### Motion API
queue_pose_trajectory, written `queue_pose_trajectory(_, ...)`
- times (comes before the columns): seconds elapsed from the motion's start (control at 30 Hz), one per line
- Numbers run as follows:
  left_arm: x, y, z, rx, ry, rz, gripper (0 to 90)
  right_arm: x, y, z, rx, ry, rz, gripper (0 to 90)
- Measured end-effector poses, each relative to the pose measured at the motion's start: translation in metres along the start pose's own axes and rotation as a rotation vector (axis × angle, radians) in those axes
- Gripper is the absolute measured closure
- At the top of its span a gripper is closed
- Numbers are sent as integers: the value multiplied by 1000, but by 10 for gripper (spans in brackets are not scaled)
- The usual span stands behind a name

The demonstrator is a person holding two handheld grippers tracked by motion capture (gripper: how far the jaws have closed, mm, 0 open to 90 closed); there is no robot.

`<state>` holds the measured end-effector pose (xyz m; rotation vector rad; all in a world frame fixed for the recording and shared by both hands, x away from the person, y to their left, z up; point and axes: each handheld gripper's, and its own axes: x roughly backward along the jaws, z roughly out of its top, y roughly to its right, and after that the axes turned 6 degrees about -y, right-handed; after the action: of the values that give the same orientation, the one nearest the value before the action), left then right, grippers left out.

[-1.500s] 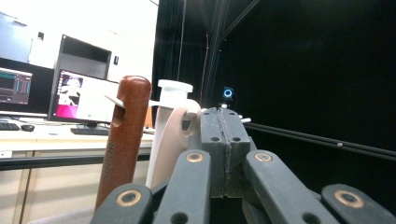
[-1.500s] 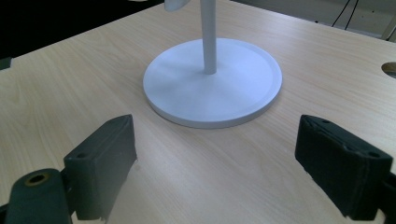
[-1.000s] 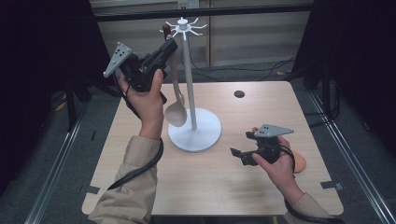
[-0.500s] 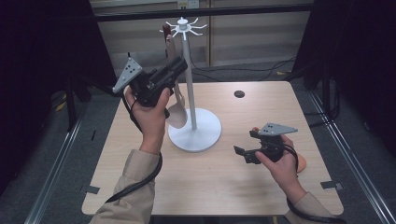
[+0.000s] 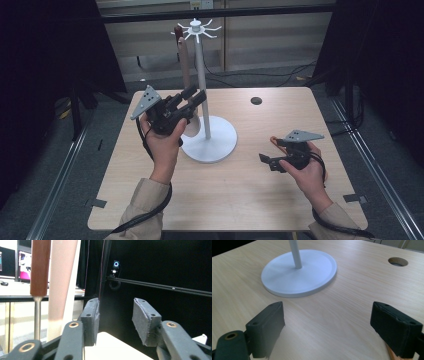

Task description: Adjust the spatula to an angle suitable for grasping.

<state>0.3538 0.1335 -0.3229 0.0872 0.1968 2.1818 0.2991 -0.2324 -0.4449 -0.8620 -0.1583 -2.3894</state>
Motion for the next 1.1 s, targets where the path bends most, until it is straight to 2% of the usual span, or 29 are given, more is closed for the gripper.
queue_pose_trajectory(0.07, 0, 0, -5, 8, -9, -2, 548, -2, 4, -2, -9, -8, -11, 121)
queue_pose_trajectory(0.1, 0, 0, -8, -4, -16, -6, 540, -3, 5, -2, -15, -13, -14, 121)
queue_pose_trajectory(0.17, 0, 0, -13, -2, -27, -11, 519, -4, 8, -3, -15, -21, -27, 122)
queue_pose_trajectory(0.2, 0, 1, -16, 9, -28, -13, 517, -5, 8, -4, -20, -25, -32, 123)
queue_pose_trajectory(0.27, 0, 1, -20, -5, -45, -18, 505, -6, 10, -5, -8, -35, -54, 124)
queue_pose_trajectory(0.3, 0, 2, -24, 5, -46, -14, 497, -7, 11, -5, -4, -42, -63, 124)
queue_pose_trajectory(0.4, 0, 3, -33, -4, -71, -20, 456, -9, 15, -8, -10, -53, -76, 123)
queue_pose_trajectory(0.57, 1, 4, -47, 7, -94, -7, 411, -12, 24, -13, -20, -60, -94, 122)
queue_pose_trajectory(0.7, 2, 6, -59, 7, -135, -3, 351, -15, 33, -17, -41, -73, -110, 123)
queue_pose_trajectory(0.8, 2, 7, -62, 2, -153, -5, 330, -15, 36, -19, -50, -77, -116, 123)
queue_pose_trajectory(0.83, 1, 9, -64, 17, -147, 0, 315, -15, 37, -19, -49, -76, -118, 123)
queue_pose_trajectory(0.9, 1, 8, -67, -9, -184, -11, 300, -15, 39, -20, -59, -82, -120, 120)
queue_pose_trajectory(0.93, 0, 10, -69, 9, -179, -5, 282, -16, 40, -22, -62, -95, -121, 120)
queue_pose_trajectory(1.1, -1, 12, -80, 14, -216, -15, 254, -17, 41, -23, -62, -108, -130, 120)
